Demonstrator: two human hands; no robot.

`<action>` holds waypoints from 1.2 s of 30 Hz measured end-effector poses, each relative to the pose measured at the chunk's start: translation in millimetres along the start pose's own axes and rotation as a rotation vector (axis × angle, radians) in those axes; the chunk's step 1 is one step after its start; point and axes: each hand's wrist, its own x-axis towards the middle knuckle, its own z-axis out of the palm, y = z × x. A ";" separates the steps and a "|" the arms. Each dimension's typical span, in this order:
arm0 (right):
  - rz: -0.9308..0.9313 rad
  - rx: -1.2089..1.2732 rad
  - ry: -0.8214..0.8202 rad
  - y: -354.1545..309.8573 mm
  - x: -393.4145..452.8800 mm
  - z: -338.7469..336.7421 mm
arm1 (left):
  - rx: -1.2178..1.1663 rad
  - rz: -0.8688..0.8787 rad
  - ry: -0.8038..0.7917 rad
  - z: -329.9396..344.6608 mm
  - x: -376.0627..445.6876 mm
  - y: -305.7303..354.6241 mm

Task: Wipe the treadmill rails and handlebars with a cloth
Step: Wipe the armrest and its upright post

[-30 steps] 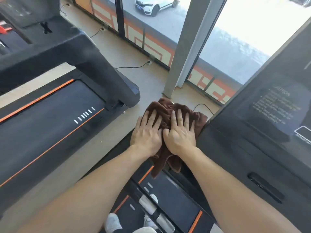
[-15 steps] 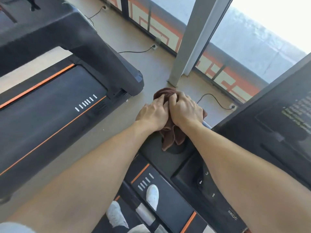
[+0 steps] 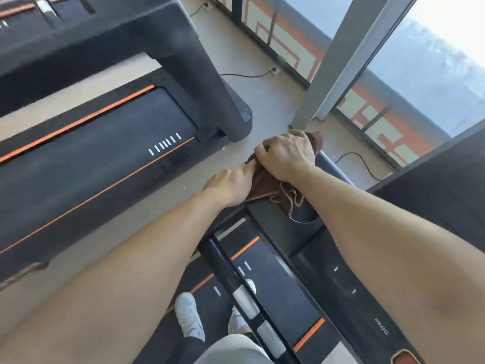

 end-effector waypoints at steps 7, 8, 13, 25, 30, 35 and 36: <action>-0.114 0.052 -0.012 -65.4 -47.9 15.1 | 0.073 -0.079 0.130 -7.4 -74.0 -50.7; -0.119 0.061 -0.026 -78.7 -54.6 19.5 | 0.087 -0.089 0.145 -8.3 -84.7 -59.5; -0.241 0.074 0.042 -140.8 -100.2 44.3 | 0.176 -0.181 0.241 -6.7 -135.3 -116.5; -0.385 -0.009 -0.090 -68.0 -80.6 21.1 | 0.186 -0.094 0.330 12.1 -122.9 -96.5; -0.050 0.068 -0.092 -12.2 -59.3 8.2 | 0.173 0.085 0.473 28.4 -121.9 -55.8; 0.282 0.113 -0.068 34.8 -60.8 -2.8 | 0.119 0.140 0.483 29.5 -123.8 -49.6; 0.360 0.115 -0.085 42.2 -65.1 -3.7 | 0.112 0.129 0.485 27.6 -124.4 -53.1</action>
